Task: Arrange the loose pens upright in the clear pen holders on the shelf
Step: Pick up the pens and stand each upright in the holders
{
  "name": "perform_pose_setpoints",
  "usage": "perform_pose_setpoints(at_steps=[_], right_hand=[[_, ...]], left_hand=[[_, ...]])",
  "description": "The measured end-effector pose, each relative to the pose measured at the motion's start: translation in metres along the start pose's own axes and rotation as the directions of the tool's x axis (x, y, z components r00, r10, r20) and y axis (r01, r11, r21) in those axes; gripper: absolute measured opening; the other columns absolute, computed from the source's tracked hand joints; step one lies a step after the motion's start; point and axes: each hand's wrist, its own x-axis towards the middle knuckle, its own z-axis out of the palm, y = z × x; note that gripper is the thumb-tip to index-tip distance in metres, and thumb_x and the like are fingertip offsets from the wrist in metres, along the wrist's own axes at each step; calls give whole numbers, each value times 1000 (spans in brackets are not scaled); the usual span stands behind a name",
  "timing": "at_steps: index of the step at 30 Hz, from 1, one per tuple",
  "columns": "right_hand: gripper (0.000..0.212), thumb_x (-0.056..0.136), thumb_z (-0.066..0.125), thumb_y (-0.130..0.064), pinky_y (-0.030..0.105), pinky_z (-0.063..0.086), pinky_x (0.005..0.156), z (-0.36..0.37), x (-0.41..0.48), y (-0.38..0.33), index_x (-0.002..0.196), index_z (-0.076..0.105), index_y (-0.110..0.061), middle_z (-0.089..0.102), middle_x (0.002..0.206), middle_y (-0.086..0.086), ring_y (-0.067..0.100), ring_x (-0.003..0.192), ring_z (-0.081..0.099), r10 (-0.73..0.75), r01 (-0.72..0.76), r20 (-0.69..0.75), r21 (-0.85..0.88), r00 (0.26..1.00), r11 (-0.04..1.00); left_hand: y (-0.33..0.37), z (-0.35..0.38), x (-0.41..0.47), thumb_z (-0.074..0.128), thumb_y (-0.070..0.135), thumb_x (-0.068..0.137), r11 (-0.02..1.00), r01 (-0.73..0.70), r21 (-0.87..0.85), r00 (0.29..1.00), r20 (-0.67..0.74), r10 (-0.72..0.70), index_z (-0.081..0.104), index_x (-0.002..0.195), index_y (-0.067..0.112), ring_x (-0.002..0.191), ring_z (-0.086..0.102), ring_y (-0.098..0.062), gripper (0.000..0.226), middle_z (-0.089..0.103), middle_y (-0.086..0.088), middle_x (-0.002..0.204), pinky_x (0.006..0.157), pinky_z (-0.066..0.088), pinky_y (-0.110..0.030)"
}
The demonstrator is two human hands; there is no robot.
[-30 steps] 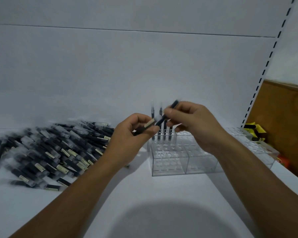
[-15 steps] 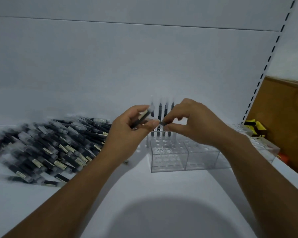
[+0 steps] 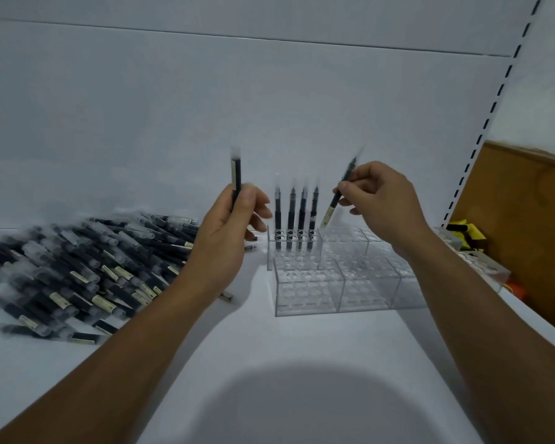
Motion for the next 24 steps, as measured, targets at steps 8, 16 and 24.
perform_pose_setpoints(at_steps=[8, 16, 24], right_hand=[[12, 88, 71, -29, 43, 56, 85, 10, 6, 9, 85, 59, -26, 72, 85, -4, 16, 84, 70, 30, 3, 128, -250, 991, 968], [21, 84, 72, -40, 38, 54, 81, 15, 9, 12, 73, 57, -30, 68, 86, -8, 17, 87, 66, 82, 20, 201, -457, 976, 889], [34, 87, 57, -55, 15, 46, 65, -1, -26, -31, 87, 72, -24, 70, 80, -10, 3, 70, 61, -246, 259, 128, -99, 961, 961]], left_hand=[[0, -4, 2, 32, 41, 101, 999, -29, 27, 993, -113, 32, 60, 109, 34, 90, 57, 5, 30, 65, 14, 99, 74, 43, -7], [1, 0, 1, 21, 58, 88, 1000, 2, 26, 998, -56, -1, 54, 127, 39, 113, 51, 12, 54, 59, 23, 122, 88, 38, -3], [2, 7, 0, 13, 65, 91, 998, 27, 49, 1000, -4, -27, 30, 138, 60, 138, 26, 6, 51, 32, 30, 149, 118, 19, -37]])
